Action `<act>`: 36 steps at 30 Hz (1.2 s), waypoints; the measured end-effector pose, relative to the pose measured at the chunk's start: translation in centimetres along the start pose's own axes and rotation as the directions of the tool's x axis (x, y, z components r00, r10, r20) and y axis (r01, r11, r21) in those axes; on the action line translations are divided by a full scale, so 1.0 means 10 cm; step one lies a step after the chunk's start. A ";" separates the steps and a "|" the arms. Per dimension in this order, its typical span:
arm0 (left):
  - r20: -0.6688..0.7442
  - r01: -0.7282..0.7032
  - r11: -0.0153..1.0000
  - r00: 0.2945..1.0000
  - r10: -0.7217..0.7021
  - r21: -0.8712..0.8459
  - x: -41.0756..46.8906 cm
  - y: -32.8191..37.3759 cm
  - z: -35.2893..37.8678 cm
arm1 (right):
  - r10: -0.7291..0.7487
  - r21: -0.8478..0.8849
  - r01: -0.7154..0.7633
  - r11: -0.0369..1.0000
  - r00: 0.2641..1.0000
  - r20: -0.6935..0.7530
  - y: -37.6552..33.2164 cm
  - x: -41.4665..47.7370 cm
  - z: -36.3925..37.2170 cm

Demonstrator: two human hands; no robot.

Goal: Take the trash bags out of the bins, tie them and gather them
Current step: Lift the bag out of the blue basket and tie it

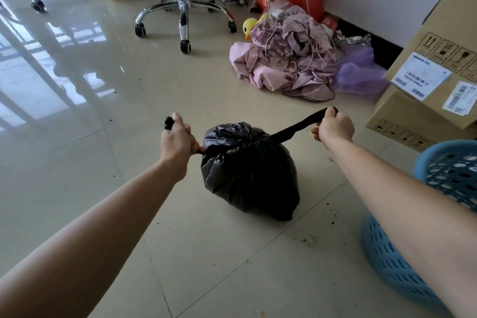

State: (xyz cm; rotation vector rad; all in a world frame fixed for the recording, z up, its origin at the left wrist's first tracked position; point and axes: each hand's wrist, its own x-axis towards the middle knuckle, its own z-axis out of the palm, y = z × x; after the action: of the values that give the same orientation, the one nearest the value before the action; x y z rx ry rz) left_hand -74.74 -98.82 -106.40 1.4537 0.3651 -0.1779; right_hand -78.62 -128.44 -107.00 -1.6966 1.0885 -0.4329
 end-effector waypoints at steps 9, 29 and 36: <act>0.077 0.255 0.819 0.937 -0.340 0.514 0.01 -0.17 -0.01 | 0.129 -0.161 -0.031 0.986 0.755 0.642 0.29 -0.42 0.08; 0.376 -0.554 0.533 0.830 0.412 0.640 -0.17 -0.84 0.14 | -0.180 -0.221 0.232 0.947 0.956 0.231 0.56 -0.77 0.62; 0.181 -0.695 0.587 0.695 0.696 0.414 -0.41 -0.35 0.44 | -0.397 0.066 0.394 0.917 0.917 0.047 0.27 -0.99 0.60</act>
State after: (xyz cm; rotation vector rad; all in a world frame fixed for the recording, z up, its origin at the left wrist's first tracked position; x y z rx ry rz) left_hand -79.15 -103.97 -107.87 1.9644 -0.3073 0.4162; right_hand -80.72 -117.11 -109.77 -1.8707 0.6783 -0.6571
